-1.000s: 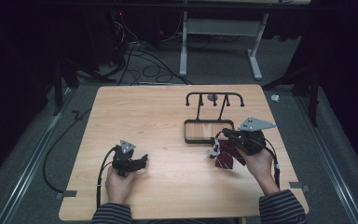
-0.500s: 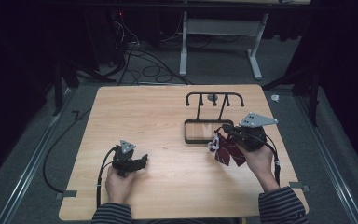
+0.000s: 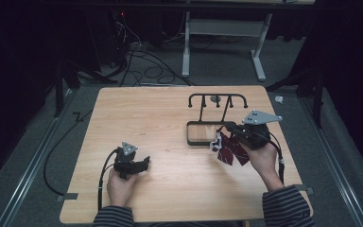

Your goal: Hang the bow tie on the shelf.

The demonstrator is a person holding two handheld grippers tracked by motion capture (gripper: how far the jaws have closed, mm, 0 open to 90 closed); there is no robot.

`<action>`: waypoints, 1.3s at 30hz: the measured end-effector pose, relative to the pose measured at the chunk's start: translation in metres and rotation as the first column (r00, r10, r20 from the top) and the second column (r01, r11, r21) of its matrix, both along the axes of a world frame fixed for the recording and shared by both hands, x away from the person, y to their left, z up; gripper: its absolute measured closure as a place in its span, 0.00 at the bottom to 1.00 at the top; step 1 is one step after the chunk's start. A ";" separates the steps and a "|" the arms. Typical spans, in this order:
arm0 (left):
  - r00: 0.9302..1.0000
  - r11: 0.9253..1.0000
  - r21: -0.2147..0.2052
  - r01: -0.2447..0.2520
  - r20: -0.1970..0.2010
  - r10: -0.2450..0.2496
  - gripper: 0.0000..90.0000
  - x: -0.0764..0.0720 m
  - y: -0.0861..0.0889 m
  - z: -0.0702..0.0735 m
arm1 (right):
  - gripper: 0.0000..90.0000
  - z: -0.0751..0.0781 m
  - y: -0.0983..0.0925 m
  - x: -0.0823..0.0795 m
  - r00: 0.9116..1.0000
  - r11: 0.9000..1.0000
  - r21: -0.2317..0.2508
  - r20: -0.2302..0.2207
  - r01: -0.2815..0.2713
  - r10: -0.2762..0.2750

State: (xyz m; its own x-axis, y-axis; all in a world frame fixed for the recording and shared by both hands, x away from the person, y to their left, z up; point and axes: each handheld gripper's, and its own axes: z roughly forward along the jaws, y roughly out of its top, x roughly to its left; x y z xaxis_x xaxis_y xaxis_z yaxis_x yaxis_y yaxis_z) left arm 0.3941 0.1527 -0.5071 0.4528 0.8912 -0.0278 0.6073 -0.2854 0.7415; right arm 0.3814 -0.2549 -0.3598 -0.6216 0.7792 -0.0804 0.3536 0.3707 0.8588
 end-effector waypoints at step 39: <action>1.000 1.000 -0.002 0.001 -0.001 -0.001 0.29 0.000 0.000 0.000 | 1.00 0.021 0.005 0.032 0.999 0.994 0.106 -0.043 -0.017 0.021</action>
